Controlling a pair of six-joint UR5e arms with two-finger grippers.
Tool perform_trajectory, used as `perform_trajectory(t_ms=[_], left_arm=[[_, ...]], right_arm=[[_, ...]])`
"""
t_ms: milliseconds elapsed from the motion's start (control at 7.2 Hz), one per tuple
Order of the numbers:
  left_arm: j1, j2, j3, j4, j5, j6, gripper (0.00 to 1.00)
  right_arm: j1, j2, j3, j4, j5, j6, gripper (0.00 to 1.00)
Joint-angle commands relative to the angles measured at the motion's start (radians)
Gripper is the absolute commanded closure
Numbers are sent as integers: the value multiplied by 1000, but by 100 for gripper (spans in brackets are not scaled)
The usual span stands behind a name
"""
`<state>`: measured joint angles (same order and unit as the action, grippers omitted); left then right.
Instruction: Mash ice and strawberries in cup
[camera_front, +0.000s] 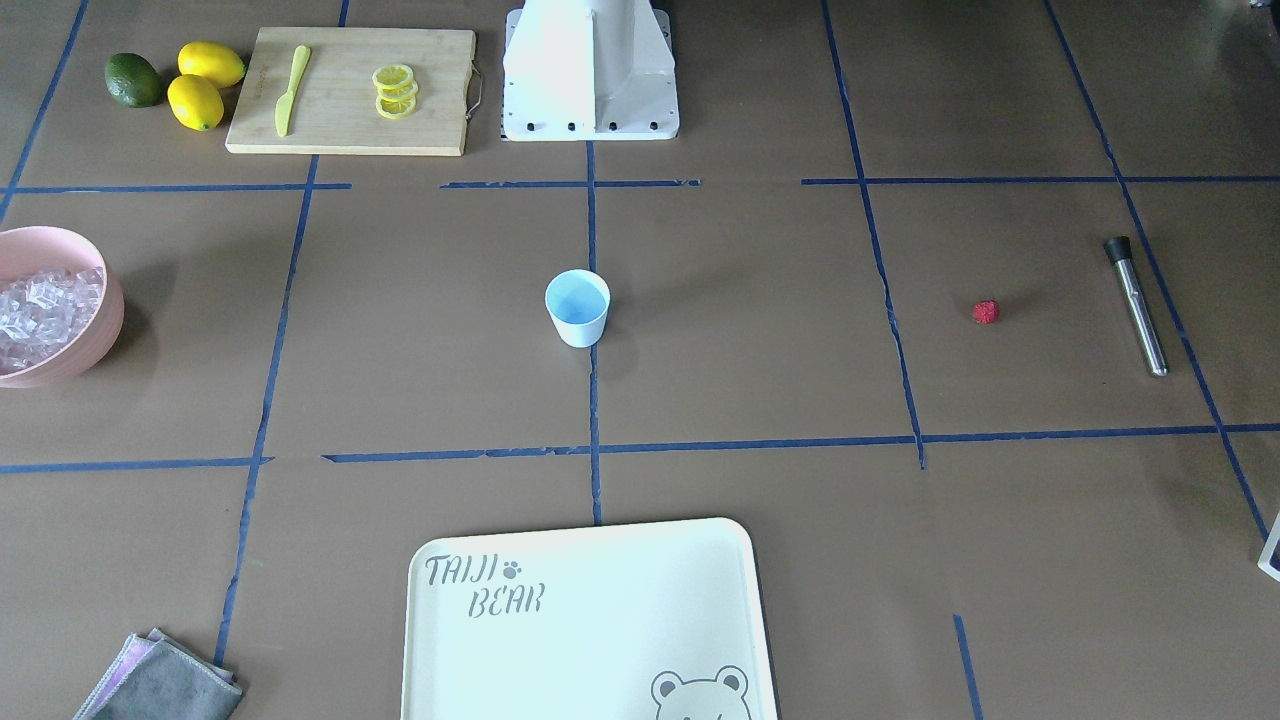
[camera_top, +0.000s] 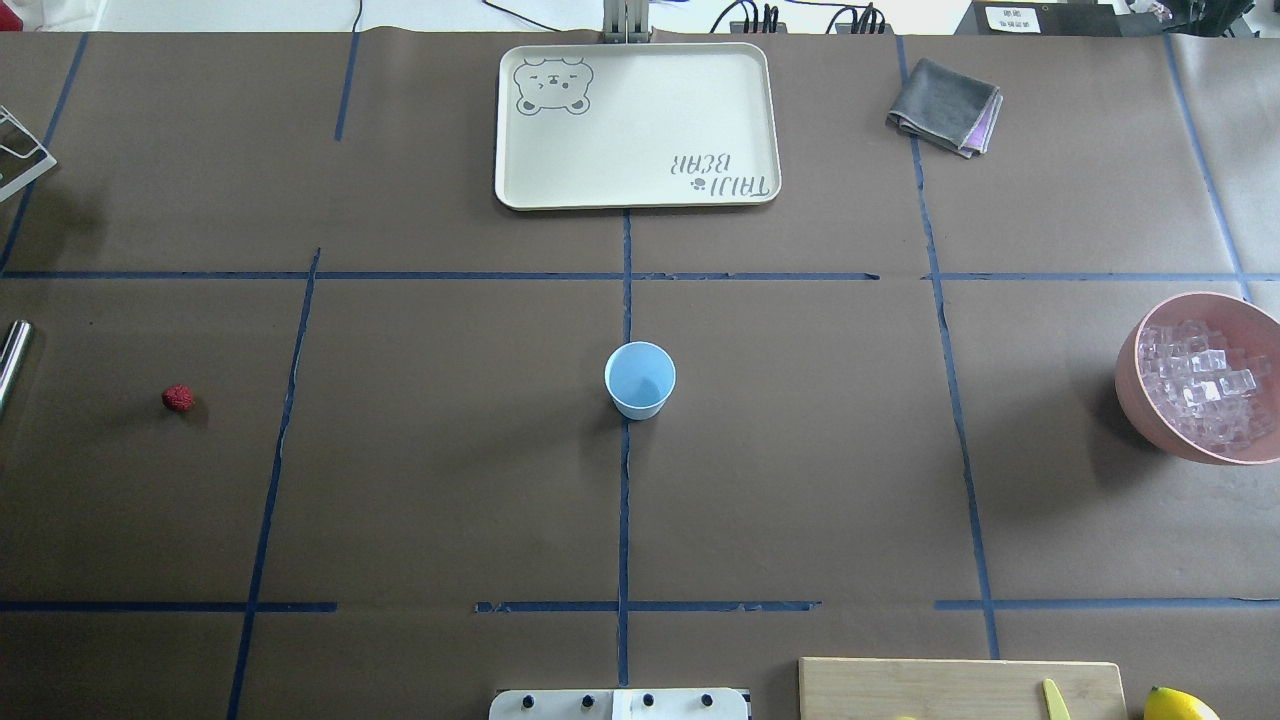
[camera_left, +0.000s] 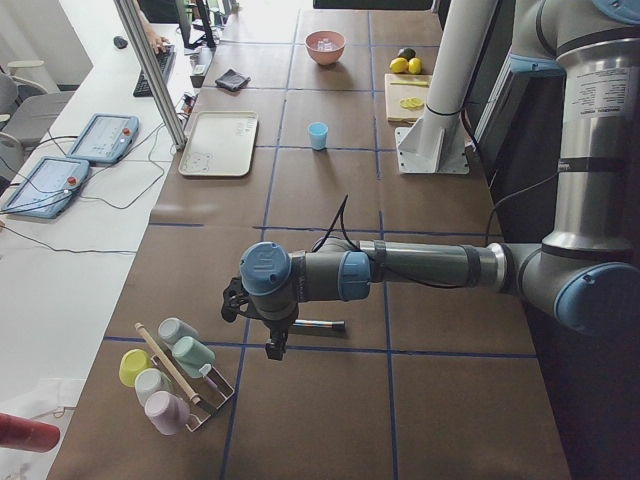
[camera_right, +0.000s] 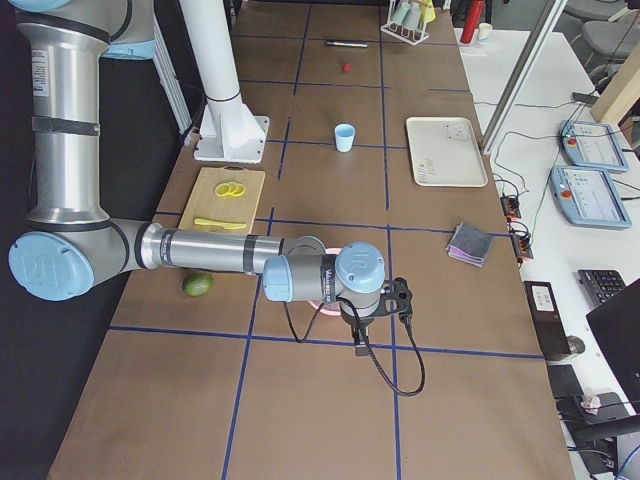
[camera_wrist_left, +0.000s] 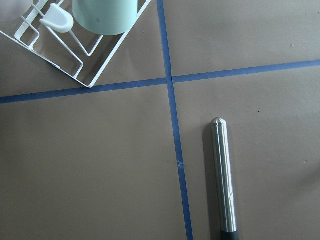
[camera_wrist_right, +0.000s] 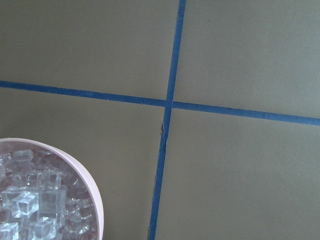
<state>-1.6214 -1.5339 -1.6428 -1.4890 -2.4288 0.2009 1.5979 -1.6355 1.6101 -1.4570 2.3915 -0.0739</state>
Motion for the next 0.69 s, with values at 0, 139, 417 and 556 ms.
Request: perform_trajectory(t_ms=[0, 139, 417, 556], left_arm=[[0, 0, 0, 0, -1, 0, 0], [0, 0, -8, 0, -1, -1, 0], [0, 1, -9, 0, -3, -1, 0], [0, 18, -21, -2, -3, -3, 0]], right_arm=[[-7, 0, 20, 1, 2, 19, 0], [-59, -6, 95, 1, -5, 154, 0], [-165, -18, 198, 7, -8, 375, 0], [-199, -74, 217, 83, -17, 452, 0]])
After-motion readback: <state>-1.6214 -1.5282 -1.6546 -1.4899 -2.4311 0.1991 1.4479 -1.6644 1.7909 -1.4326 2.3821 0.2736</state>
